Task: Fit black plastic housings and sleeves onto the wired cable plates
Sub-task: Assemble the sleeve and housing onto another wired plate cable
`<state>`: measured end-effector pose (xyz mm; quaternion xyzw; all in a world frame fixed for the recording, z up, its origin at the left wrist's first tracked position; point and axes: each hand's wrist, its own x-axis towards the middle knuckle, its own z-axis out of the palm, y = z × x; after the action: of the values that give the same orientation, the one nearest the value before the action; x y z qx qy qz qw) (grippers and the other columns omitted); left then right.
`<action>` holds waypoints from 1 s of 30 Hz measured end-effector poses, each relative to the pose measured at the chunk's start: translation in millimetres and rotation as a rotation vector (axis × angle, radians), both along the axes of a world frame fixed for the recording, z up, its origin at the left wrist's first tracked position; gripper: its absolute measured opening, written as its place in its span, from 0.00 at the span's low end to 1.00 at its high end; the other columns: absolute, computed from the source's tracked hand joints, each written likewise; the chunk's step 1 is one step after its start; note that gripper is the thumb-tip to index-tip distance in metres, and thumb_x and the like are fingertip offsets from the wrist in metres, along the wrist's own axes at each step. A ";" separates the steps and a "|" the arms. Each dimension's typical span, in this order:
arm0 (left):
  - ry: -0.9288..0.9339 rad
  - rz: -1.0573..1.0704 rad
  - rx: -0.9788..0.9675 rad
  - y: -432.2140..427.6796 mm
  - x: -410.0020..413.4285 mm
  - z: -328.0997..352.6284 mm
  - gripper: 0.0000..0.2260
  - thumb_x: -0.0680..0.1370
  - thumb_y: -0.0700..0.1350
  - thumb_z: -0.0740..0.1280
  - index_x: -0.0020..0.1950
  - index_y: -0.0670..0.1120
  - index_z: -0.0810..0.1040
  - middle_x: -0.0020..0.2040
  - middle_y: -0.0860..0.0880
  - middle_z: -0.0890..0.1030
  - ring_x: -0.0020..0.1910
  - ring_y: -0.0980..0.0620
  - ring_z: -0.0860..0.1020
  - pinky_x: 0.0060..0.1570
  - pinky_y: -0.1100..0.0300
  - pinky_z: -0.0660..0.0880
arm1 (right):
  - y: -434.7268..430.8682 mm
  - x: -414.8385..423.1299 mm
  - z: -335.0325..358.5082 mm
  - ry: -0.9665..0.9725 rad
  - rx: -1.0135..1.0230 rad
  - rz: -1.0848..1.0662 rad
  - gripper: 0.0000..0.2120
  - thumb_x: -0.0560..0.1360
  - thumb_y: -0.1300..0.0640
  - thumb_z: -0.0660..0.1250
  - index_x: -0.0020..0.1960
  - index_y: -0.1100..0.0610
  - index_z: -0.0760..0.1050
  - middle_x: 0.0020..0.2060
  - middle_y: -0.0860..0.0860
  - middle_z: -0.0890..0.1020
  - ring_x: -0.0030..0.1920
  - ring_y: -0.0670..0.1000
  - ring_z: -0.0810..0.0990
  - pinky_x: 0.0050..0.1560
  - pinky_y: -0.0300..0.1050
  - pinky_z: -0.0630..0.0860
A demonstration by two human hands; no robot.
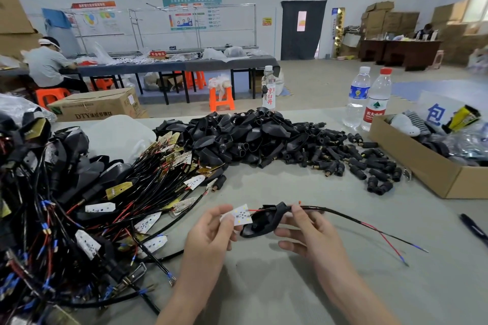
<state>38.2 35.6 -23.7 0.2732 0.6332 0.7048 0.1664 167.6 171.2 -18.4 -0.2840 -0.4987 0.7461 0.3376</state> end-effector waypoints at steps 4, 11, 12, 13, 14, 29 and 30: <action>0.087 -0.003 -0.081 3.7 5.6 -5.5 0.05 0.79 0.38 0.68 0.51 0.48 0.81 0.40 0.51 0.85 0.36 0.57 0.81 0.36 0.68 0.74 | -5.7 -2.5 -1.6 -0.002 0.012 0.054 0.12 0.78 0.53 0.67 0.51 0.63 0.79 0.41 0.55 0.86 0.39 0.55 0.86 0.34 0.43 0.80; 0.345 0.089 -0.284 6.4 9.0 -14.0 0.07 0.77 0.43 0.71 0.42 0.54 0.81 0.38 0.57 0.82 0.37 0.60 0.77 0.39 0.69 0.72 | -6.7 -4.7 -4.4 -0.030 0.033 0.075 0.07 0.80 0.58 0.66 0.52 0.62 0.79 0.41 0.55 0.87 0.40 0.54 0.86 0.37 0.44 0.82; 0.401 0.107 -0.305 6.0 9.0 -14.3 0.07 0.77 0.43 0.71 0.42 0.55 0.80 0.39 0.56 0.81 0.40 0.60 0.77 0.41 0.68 0.72 | -6.5 -4.4 -4.6 -0.031 0.030 0.073 0.07 0.80 0.58 0.66 0.52 0.62 0.79 0.41 0.55 0.86 0.40 0.54 0.86 0.37 0.44 0.82; 0.444 0.123 -0.324 5.5 9.7 -14.4 0.07 0.77 0.44 0.71 0.43 0.56 0.80 0.42 0.56 0.80 0.44 0.59 0.77 0.44 0.66 0.72 | -6.4 -4.4 -4.8 -0.030 0.027 0.072 0.07 0.80 0.58 0.66 0.52 0.62 0.79 0.41 0.55 0.86 0.40 0.54 0.86 0.37 0.44 0.82; 0.463 0.134 -0.335 5.1 10.8 -13.8 0.07 0.77 0.44 0.71 0.44 0.57 0.79 0.45 0.57 0.79 0.47 0.58 0.77 0.46 0.65 0.72 | -6.4 -4.3 -4.6 -0.028 0.022 0.070 0.07 0.80 0.58 0.66 0.52 0.62 0.79 0.40 0.54 0.86 0.40 0.54 0.86 0.37 0.44 0.82; -0.078 -0.085 -0.110 2.9 11.9 4.6 0.06 0.81 0.40 0.65 0.54 0.46 0.81 0.45 0.48 0.86 0.40 0.53 0.82 0.35 0.60 0.77 | -4.4 -2.5 -2.5 0.016 -0.034 0.107 0.06 0.78 0.58 0.67 0.51 0.59 0.81 0.48 0.56 0.86 0.48 0.55 0.86 0.41 0.42 0.82; -0.072 -0.082 -0.107 3.0 11.5 4.2 0.06 0.81 0.40 0.65 0.54 0.46 0.81 0.45 0.48 0.86 0.40 0.54 0.82 0.35 0.61 0.76 | -4.6 -2.1 -3.0 0.007 -0.027 0.118 0.06 0.78 0.57 0.68 0.51 0.58 0.81 0.48 0.56 0.86 0.49 0.55 0.86 0.41 0.42 0.82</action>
<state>49.8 38.6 -19.5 0.2642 0.6516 0.6720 0.2323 165.5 166.6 -21.4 -0.2561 -0.5031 0.7724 0.2910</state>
